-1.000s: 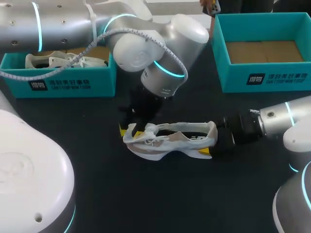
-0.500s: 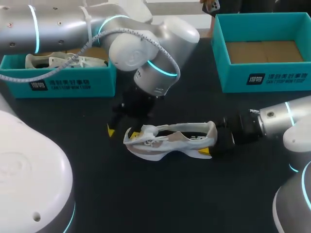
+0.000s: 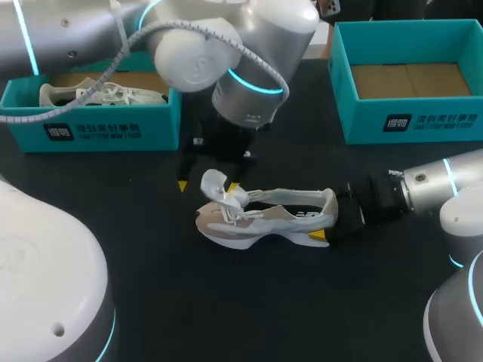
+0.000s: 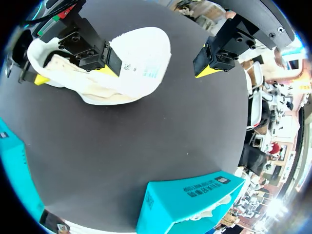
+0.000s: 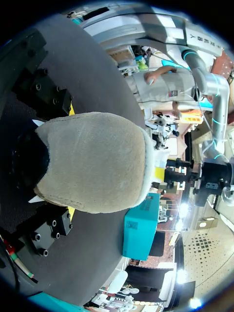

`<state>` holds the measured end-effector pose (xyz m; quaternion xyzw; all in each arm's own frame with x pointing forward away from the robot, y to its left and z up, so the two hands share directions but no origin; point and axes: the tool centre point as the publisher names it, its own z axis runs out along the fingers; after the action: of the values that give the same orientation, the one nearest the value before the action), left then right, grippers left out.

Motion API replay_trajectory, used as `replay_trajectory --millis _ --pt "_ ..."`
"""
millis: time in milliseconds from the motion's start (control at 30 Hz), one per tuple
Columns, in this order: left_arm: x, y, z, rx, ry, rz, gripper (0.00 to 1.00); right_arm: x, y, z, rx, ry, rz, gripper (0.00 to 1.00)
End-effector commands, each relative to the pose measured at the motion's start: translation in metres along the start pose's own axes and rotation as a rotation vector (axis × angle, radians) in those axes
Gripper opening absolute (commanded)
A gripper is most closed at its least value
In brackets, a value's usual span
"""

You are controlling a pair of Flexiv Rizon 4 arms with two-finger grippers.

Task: Take the shoe out of the shoebox, open the shoe tongue, remove and reinsert the insole, then place the shoe into the shoebox

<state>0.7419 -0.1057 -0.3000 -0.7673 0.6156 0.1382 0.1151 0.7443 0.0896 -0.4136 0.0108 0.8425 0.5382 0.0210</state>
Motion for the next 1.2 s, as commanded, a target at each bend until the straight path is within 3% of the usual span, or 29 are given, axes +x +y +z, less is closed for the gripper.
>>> replay_trajectory --millis 33,167,300,433,767,967,1033,1067,1200 --pt "-0.009 -0.002 -0.034 0.072 0.118 0.149 1.0 0.0 -0.003 0.003 0.003 -0.001 0.001 0.0" --pt "0.0 -0.01 -0.059 0.129 0.156 0.401 1.0 0.0 -0.003 0.003 0.003 -0.001 0.001 0.0" --pt "0.011 -0.015 -0.082 0.239 0.221 0.579 1.0 0.0 -0.003 0.003 0.003 -0.001 0.001 0.0" --pt "0.02 -0.011 -0.101 0.327 0.261 0.886 1.0 0.0 -0.003 0.003 0.003 -0.001 0.001 0.0" --pt "0.037 -0.005 -0.133 0.366 0.381 1.498 1.0 0.0 -0.003 0.003 0.003 -0.001 0.001 0.0" --pt "0.054 0.0 -0.141 0.358 0.358 1.843 1.0 0.0 -0.003 0.003 0.003 -0.001 0.001 0.0" --pt "0.061 0.0 -0.144 0.341 0.378 1.919 0.22 0.0 -0.003 0.003 0.003 -0.001 0.001 0.0" --pt "0.063 0.001 -0.145 0.348 0.386 1.948 0.0 0.0 -0.003 0.003 0.003 -0.001 0.001 0.0" --pt "0.066 0.004 -0.15 0.376 0.434 2.122 0.0 0.0 -0.003 0.003 0.003 -0.001 0.001 0.0"
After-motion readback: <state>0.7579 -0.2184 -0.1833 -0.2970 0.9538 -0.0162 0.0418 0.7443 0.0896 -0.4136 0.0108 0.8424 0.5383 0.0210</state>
